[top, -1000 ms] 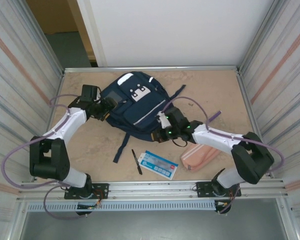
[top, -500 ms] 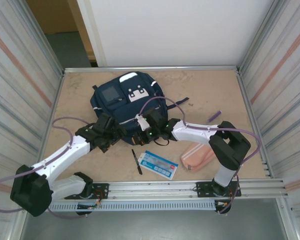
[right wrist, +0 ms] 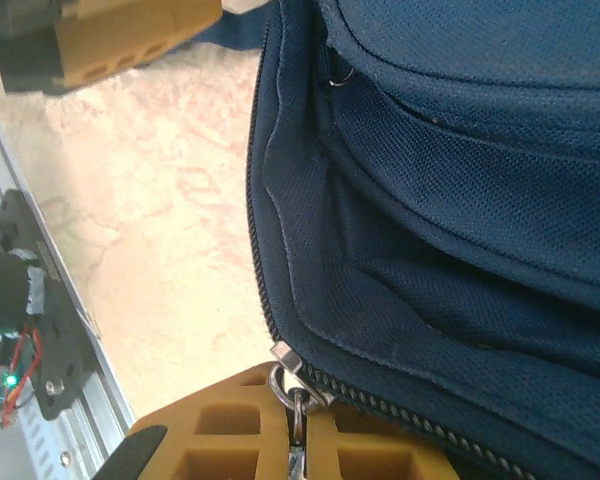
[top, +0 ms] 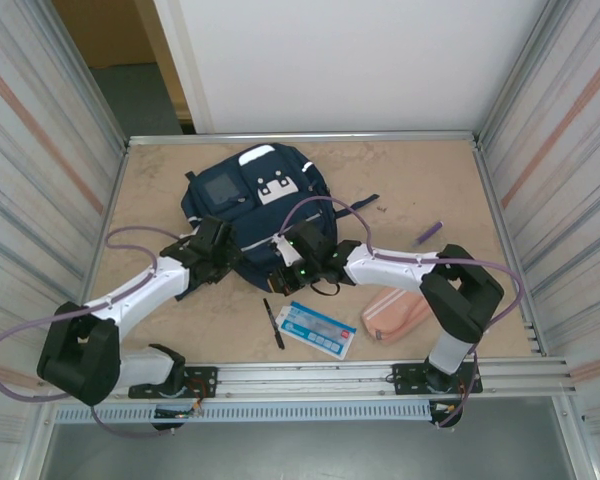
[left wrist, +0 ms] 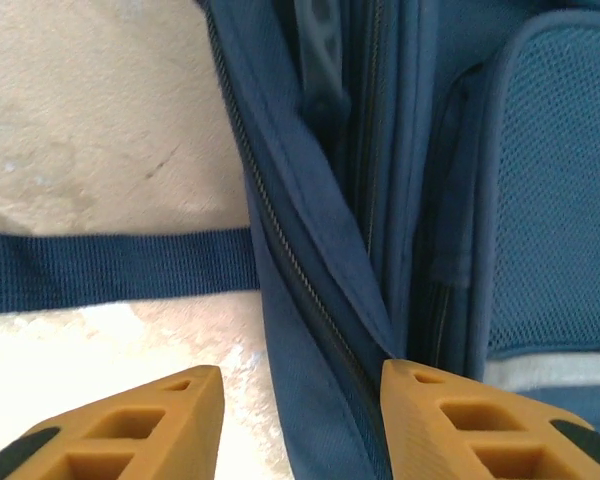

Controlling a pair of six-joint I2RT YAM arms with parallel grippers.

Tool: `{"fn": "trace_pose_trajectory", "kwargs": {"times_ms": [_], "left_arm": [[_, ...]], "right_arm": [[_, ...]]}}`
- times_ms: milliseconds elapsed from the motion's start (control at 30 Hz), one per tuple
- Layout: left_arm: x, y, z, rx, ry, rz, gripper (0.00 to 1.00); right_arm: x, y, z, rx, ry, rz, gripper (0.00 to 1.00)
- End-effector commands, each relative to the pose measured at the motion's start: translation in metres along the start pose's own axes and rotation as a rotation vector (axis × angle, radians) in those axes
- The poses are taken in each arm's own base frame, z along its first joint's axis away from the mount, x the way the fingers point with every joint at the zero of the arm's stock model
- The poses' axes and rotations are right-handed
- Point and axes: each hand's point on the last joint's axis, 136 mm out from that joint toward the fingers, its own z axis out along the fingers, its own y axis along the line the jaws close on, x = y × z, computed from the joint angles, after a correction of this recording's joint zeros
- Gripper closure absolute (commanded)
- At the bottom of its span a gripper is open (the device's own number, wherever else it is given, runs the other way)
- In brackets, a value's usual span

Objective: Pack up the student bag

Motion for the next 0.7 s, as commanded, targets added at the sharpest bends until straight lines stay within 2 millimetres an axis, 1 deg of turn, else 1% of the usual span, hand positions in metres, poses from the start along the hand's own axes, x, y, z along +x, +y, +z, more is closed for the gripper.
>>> {"fn": "trace_pose_trajectory", "kwargs": {"times_ms": [0,33,100,167,233,300,367,467,500,533,600,667], "left_arm": [[-0.014,-0.011,0.003,0.035,-0.046,-0.005,0.41],[-0.011,-0.013,0.003,0.052,-0.025,-0.015,0.33],[0.001,-0.015,-0.003,0.062,0.050,-0.019,0.25],[0.013,-0.018,-0.014,0.075,0.119,-0.006,0.22],[0.021,-0.019,-0.024,0.101,0.110,-0.017,0.22],[0.024,-0.018,-0.028,0.119,0.089,-0.027,0.24],[0.026,-0.015,-0.025,0.120,0.088,-0.048,0.26],[0.040,-0.019,-0.007,0.169,0.134,-0.089,0.28],[0.044,-0.018,0.001,0.181,0.149,-0.111,0.30],[0.046,-0.016,0.007,0.173,0.155,-0.121,0.33],[0.044,-0.015,0.014,0.146,0.147,-0.081,0.42],[0.038,-0.015,0.017,0.125,0.135,-0.042,0.55]], "right_arm": [[0.002,0.005,-0.014,0.001,-0.002,-0.042,1.00],[0.003,0.006,-0.014,0.001,0.000,-0.039,1.00],[0.002,0.008,-0.013,-0.004,-0.003,-0.039,1.00],[0.001,0.011,-0.012,-0.010,-0.011,-0.046,1.00],[-0.001,0.016,-0.009,-0.019,-0.006,-0.056,1.00],[-0.001,0.020,-0.006,-0.024,-0.003,-0.064,1.00],[-0.003,0.024,-0.005,-0.035,-0.013,-0.067,1.00],[-0.004,0.032,-0.001,-0.076,-0.008,-0.067,1.00],[-0.004,0.036,0.000,-0.092,0.004,-0.066,1.00],[-0.004,0.040,0.001,-0.111,0.014,-0.054,1.00],[-0.006,0.045,0.002,-0.131,0.024,-0.032,1.00],[-0.007,0.037,0.002,-0.081,0.025,-0.011,1.00]]}}
